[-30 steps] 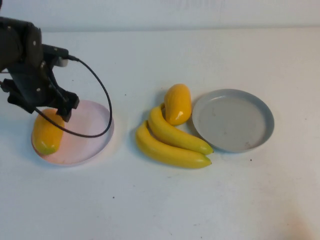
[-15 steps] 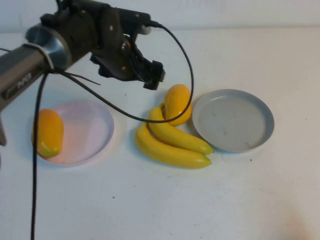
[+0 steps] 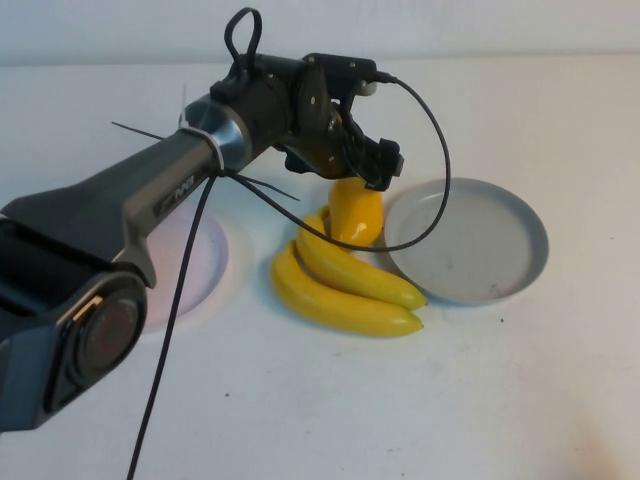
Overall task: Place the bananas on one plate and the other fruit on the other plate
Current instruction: Put one type of fruit in the left plate, then put another type of fruit in the right plate
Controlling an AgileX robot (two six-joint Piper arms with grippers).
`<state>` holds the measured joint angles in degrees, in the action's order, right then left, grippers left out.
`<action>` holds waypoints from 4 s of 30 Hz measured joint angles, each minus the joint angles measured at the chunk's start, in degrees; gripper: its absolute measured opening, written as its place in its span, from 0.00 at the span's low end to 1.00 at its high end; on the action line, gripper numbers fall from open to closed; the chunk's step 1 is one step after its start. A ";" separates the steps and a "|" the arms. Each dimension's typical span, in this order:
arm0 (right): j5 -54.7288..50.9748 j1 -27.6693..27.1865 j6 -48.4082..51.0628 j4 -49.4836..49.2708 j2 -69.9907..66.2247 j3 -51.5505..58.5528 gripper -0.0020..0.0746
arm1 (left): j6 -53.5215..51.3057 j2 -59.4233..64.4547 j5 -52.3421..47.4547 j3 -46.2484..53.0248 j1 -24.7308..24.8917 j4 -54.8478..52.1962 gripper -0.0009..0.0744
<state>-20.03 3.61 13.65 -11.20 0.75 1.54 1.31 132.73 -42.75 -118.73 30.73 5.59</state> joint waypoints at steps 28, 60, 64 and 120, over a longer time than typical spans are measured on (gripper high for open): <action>0.00 0.00 0.00 0.00 0.00 0.00 0.00 | 0.33 5.04 -2.53 -2.84 0.13 -3.71 0.88; 0.00 0.00 -0.10 0.00 0.00 0.00 0.00 | 0.07 -0.72 -28.32 -18.17 0.13 -9.85 0.75; 0.00 0.00 -0.10 0.00 0.00 0.00 0.00 | 0.07 -8.48 -28.32 -10.36 -0.11 -12.54 0.75; 0.00 0.00 -0.10 0.00 0.00 0.00 0.00 | 1.89 -49.15 -16.46 34.70 -13.75 -9.91 0.02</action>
<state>-20.03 3.61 13.55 -11.20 0.75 1.54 3.20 83.58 -59.21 -84.03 16.98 -4.31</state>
